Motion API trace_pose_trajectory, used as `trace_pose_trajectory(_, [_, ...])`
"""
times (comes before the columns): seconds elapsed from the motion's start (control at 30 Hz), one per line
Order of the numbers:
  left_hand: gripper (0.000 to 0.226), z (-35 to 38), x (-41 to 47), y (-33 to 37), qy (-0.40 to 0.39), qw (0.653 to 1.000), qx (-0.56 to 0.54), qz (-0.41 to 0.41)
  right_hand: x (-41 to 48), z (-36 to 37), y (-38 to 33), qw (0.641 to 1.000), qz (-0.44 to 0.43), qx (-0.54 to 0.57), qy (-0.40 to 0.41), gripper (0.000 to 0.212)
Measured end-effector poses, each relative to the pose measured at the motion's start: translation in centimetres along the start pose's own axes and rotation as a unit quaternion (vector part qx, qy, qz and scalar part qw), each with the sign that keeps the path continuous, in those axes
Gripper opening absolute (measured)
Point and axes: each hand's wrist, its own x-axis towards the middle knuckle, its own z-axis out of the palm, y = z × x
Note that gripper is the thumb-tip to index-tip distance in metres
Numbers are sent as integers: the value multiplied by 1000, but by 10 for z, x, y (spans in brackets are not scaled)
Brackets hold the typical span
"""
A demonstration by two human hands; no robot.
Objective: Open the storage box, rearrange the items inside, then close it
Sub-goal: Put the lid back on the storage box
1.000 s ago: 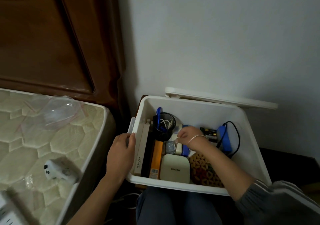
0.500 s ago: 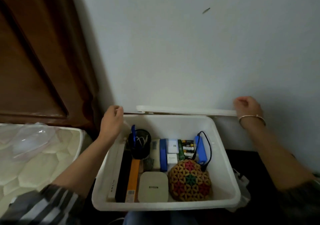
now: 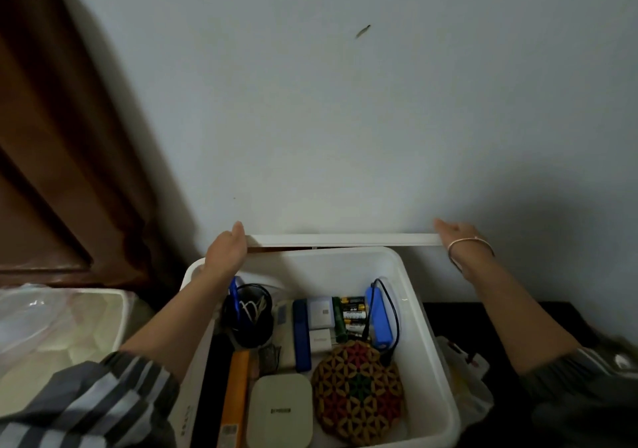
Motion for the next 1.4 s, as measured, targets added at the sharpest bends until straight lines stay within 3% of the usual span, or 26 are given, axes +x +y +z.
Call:
trace_pose_trajectory(0.13, [55, 3, -3, 7, -3, 1000, -16, -7, 1, 6, 5, 994, 53, 80, -52, 54])
trace_pose_trajectory(0.27, [41, -1, -13, 10, 6, 999, -38, 14, -3, 7, 7, 992, 64, 107, -32, 51])
trace_pose_trajectory(0.5, [30, -29, -57, 8, 34, 983, -155, 95, -45, -16, 18, 976, -18, 210, 53, 20])
trace_pose_trajectory(0.73, [29, -82, -140, -4, -8, 938, -305, 166, -112, -52, 26, 914, -103, 384, 80, 46])
trace_pose_trajectory(0.87, [30, -115, -183, -20, -44, 915, -329, 228, -153, -74, 21, 879, -172, 437, 80, 27])
trace_pose_trajectory(0.93, [56, -134, -201, -30, -42, 921, -275, 273, -174, -86, 15, 862, -188, 463, 84, 21])
trace_pose_trajectory(1.03, [94, -160, -221, -38, -6, 931, -175, 321, -202, -100, 4, 805, -203, 554, 58, 17])
trace_pose_trajectory(1.2, [58, -180, -251, -38, 111, 895, -205, 381, -246, -125, -20, 743, -216, 634, 12, 16])
trace_pose_trajectory(1.3, [48, -186, -264, -34, 160, 884, -227, 376, -259, -137, -29, 760, -257, 597, 10, 19])
trace_pose_trajectory(1.4, [49, -194, -276, -32, 81, 859, -294, 411, -270, -148, -29, 786, -328, 524, 4, 32])
